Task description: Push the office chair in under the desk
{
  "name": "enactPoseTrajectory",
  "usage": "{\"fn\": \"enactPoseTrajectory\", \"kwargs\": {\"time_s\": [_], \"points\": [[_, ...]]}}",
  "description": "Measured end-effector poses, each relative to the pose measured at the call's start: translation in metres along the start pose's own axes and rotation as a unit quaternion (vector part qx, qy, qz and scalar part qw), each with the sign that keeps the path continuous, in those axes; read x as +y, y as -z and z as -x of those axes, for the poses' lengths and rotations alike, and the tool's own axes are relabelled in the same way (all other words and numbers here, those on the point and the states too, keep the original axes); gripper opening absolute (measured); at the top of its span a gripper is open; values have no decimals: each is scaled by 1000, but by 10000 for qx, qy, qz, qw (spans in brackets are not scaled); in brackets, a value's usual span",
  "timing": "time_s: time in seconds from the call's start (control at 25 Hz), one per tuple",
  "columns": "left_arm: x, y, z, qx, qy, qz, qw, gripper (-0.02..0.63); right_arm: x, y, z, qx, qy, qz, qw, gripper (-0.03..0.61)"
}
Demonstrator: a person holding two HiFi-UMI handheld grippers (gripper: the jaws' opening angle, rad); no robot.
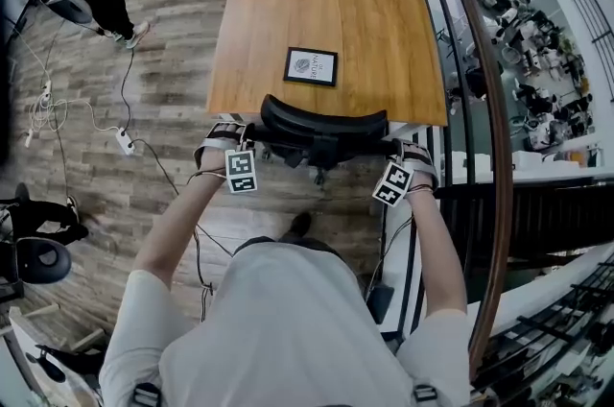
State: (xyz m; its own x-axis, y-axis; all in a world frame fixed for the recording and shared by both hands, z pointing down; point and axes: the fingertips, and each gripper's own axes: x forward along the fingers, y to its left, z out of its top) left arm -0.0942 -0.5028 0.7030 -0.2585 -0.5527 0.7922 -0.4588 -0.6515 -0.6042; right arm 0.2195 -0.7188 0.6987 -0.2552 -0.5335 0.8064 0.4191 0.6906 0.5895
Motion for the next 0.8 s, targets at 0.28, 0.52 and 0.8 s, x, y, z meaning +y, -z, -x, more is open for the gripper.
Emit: {"fn": "enactPoseTrajectory", "kwargs": {"time_s": [0.28, 0.52, 0.8], "points": [[1, 9, 45, -312, -295, 613, 9972, 215, -2, -12, 49, -88, 277, -496, 9983, 209], [-5, 10, 102, -891, -676, 1750, 9782, 166, 17, -34, 103, -394, 660, -1472, 9861, 209], [-17, 3, 166, -1533, -833, 2703, 9468, 146, 34, -54, 174, -801, 948, -2340, 9643, 207]]}}
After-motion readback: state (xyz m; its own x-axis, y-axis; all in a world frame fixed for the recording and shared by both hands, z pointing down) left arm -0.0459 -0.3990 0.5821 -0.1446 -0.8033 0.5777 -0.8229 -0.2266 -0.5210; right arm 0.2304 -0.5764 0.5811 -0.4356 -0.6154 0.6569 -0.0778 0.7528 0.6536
